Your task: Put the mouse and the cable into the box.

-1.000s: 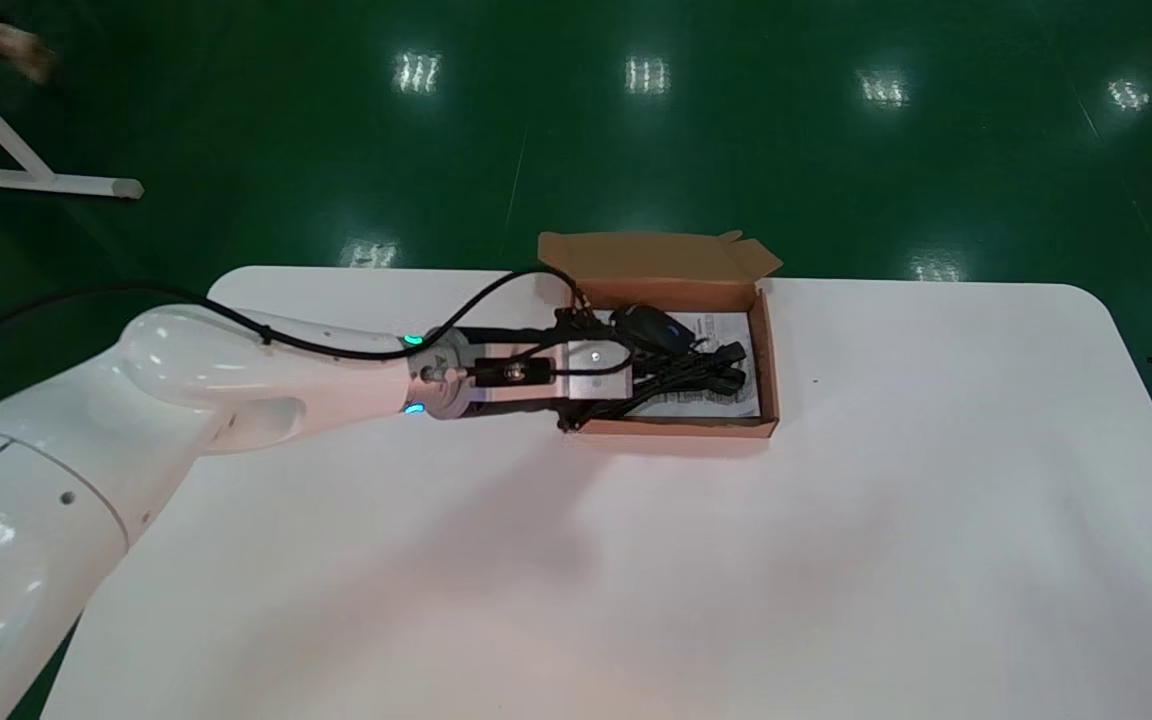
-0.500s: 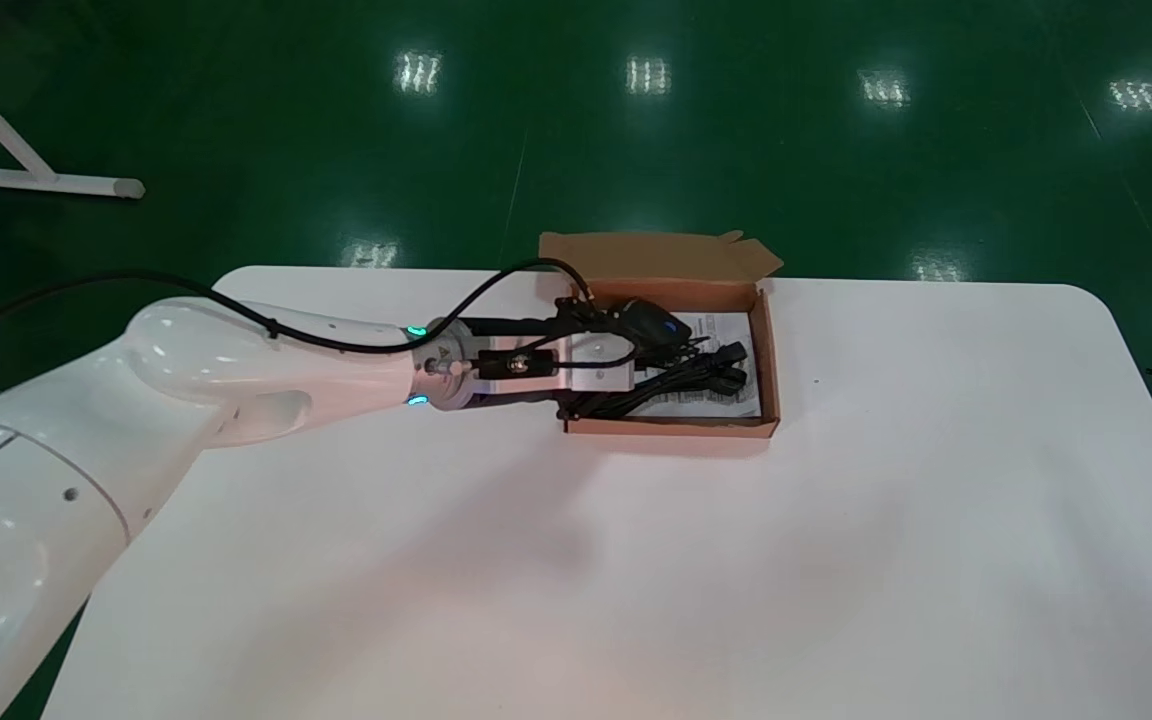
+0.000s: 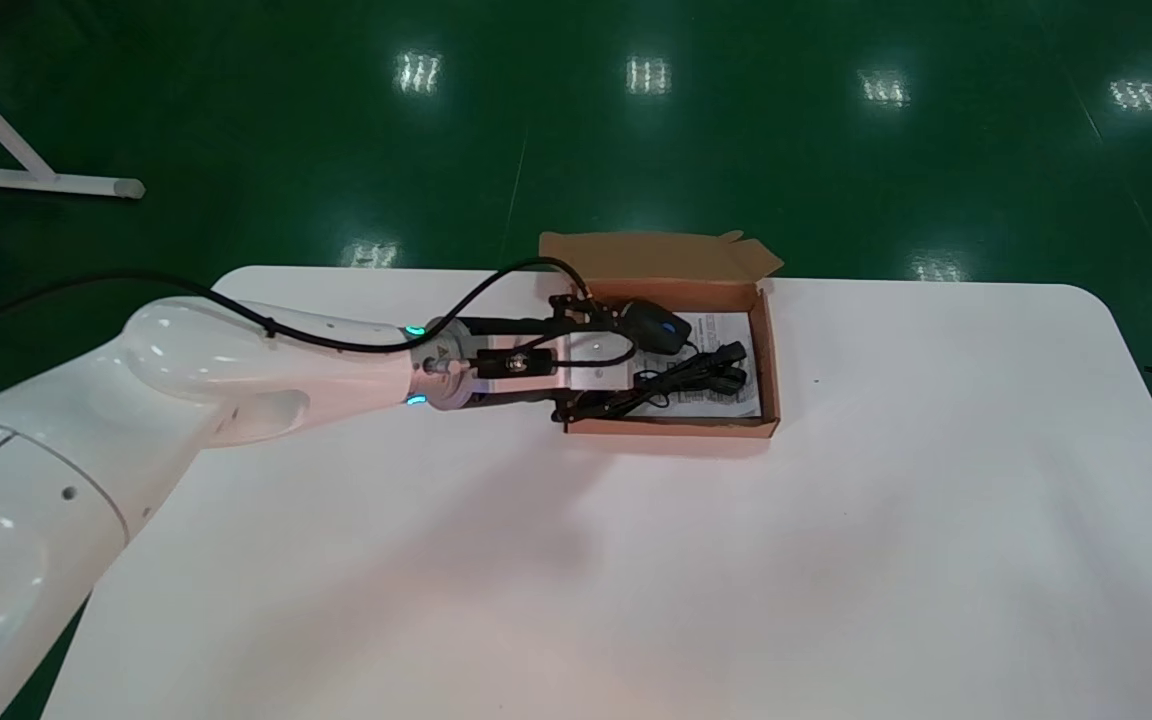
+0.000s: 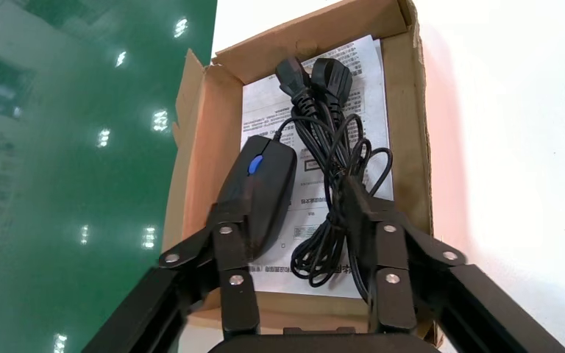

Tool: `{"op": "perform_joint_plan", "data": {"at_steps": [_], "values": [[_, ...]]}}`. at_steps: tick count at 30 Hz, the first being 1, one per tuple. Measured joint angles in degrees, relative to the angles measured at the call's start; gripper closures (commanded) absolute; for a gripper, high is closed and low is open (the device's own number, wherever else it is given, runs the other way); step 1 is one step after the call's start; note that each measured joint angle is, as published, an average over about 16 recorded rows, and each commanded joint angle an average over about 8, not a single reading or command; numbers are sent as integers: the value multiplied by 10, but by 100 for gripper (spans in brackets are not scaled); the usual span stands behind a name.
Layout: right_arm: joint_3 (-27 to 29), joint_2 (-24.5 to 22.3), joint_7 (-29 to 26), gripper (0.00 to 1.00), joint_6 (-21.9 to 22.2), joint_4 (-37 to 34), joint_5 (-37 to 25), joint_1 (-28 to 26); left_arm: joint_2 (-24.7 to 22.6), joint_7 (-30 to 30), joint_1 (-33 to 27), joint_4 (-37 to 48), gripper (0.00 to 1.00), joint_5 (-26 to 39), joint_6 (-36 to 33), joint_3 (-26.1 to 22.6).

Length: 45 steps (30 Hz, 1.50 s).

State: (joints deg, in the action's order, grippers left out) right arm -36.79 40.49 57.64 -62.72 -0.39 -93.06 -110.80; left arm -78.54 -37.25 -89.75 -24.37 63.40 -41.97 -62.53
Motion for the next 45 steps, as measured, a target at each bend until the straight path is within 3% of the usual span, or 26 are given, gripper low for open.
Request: {"op": "perform_joint_plan", "data": {"at_steps": [10, 20, 29, 45], "values": [[7, -1, -22, 0, -7, 24, 17, 16, 16, 17, 10, -17, 0, -7, -17, 19], [30, -7, -98, 0, -32, 105, 73, 70, 64, 71, 42, -72, 0, -31, -66, 70], [67, -17, -219, 0, -73, 237, 164, 158, 142, 156, 92, -160, 0, -70, -143, 153], [150, -39, -495, 0, -166, 535, 370, 356, 317, 350, 205, -358, 0, -157, -319, 340]]}}
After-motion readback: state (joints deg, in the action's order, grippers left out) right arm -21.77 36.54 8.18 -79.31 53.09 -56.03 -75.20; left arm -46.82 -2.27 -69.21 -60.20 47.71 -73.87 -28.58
